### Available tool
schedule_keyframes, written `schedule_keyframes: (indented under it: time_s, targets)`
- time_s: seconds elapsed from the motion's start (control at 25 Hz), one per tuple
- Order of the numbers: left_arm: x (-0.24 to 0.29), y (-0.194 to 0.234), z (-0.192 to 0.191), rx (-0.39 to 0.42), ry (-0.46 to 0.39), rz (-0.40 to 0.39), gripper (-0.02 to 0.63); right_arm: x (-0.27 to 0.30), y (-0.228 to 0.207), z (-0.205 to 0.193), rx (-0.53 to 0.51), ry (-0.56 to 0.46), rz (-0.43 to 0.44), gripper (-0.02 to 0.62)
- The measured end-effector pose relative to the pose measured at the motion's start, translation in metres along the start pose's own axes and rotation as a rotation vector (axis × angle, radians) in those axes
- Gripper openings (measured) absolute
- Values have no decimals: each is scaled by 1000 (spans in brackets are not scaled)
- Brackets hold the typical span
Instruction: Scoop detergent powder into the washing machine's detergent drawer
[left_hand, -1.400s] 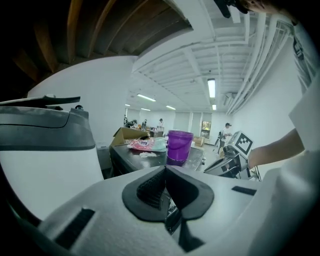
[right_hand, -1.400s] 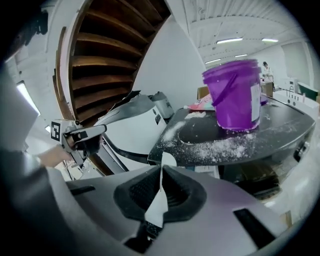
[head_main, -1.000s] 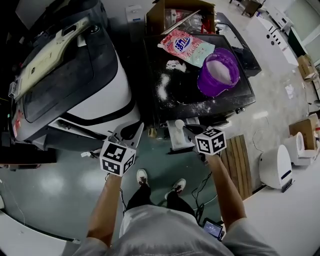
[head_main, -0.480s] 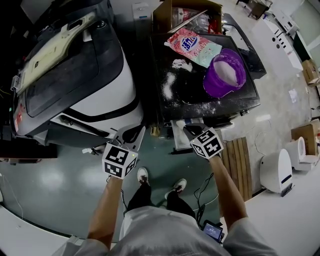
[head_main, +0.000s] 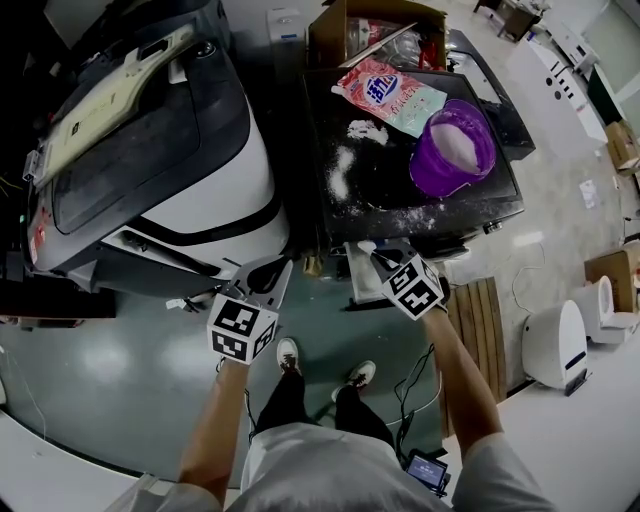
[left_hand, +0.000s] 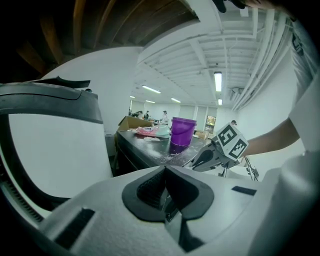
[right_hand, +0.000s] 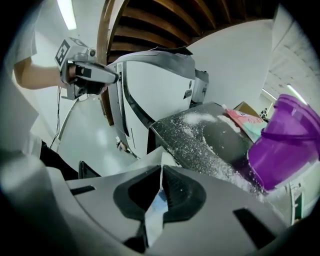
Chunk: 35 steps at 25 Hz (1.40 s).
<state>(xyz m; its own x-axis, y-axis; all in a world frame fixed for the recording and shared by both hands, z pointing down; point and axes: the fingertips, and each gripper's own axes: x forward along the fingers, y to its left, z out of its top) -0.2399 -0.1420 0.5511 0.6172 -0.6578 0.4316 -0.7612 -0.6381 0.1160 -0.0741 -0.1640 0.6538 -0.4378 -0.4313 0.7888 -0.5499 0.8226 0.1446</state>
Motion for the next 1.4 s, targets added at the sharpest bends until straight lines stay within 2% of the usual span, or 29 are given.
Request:
schedule_keyframes:
  time_s: [0.28, 0.76, 0.84, 1.04, 1.4]
  targets:
    - [-8, -1, 0, 3, -13, 17, 9, 4, 6, 7, -183, 47, -40, 12]
    - [-30, 5, -7, 9, -17, 55, 9, 11, 14, 9, -663, 168, -192, 12]
    - [-33, 6, -10, 7, -16, 58, 9, 11, 13, 8, -716, 182, -220, 12]
    - [-39, 7, -13, -3, -20, 61, 9, 9, 12, 6, -725, 195, -259, 12]
    - [-47, 4, -16, -4, -25, 63, 9, 5, 16, 8, -668, 180, -252, 12]
